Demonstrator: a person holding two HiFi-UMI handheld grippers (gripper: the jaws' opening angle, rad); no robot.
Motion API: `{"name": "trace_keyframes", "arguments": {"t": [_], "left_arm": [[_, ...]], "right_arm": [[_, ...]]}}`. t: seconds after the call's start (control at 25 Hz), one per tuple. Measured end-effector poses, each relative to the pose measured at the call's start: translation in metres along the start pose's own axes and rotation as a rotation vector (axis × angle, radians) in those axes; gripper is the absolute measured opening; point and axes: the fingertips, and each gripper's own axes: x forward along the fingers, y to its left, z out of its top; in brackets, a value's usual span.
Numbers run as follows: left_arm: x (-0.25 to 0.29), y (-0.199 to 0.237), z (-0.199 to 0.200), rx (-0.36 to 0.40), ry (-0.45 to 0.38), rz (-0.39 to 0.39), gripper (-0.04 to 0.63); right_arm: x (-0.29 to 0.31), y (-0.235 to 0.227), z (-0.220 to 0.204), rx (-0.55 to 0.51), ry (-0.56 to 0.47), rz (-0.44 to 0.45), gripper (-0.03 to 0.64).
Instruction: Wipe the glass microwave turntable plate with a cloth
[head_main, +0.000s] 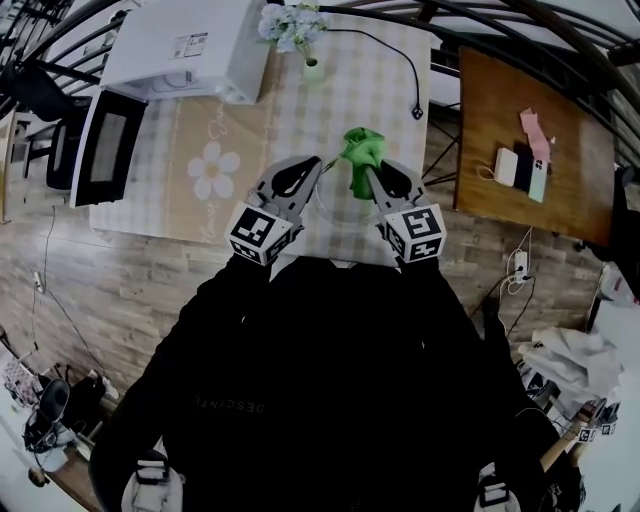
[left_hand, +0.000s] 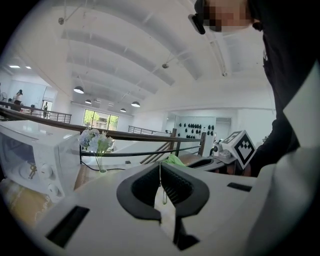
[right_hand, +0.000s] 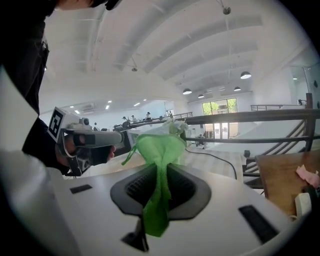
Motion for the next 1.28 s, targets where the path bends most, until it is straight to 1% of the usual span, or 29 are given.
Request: {"name": "trace_keyframes", "arguments": {"t": [0.2, 0.36, 0.56, 0.68, 0.96, 1.12, 1.28], "left_arm": [[0.018, 0.013, -0.019, 0.0, 0.03, -0.002, 0.021], [0.027, 0.028, -0.036, -0.018, 0.063, 0.01, 0.021], [0.035, 0.047, -0.064, -0.072, 0.111, 0.048, 0.021], [0.039, 0.053, -0.083, -0.093, 0.143, 0.056, 0.021], [0.042, 0.067, -0.12, -0.099, 0.21, 0.081, 0.021], [0.044, 0.073, -0.13, -0.119, 0.222, 0.093, 0.021], [0.043, 0.078, -0.14, -0.129, 0.232, 0.1, 0.021]], "right_arm": [[0.031, -0.004, -0.024, 0.038, 0.05, -0.006, 0.075], [0.052, -0.007, -0.04, 0.072, 0.089, -0.029, 0.075], [0.078, -0.012, -0.068, 0.102, 0.145, -0.054, 0.075], [0.092, -0.016, -0.086, 0.125, 0.178, -0.069, 0.075], [0.124, -0.022, -0.122, 0.227, 0.249, -0.108, 0.075], [0.14, -0.027, -0.135, 0.219, 0.287, -0.13, 0.075], [0.155, -0.027, -0.151, 0.206, 0.348, -0.145, 0.075]]}}
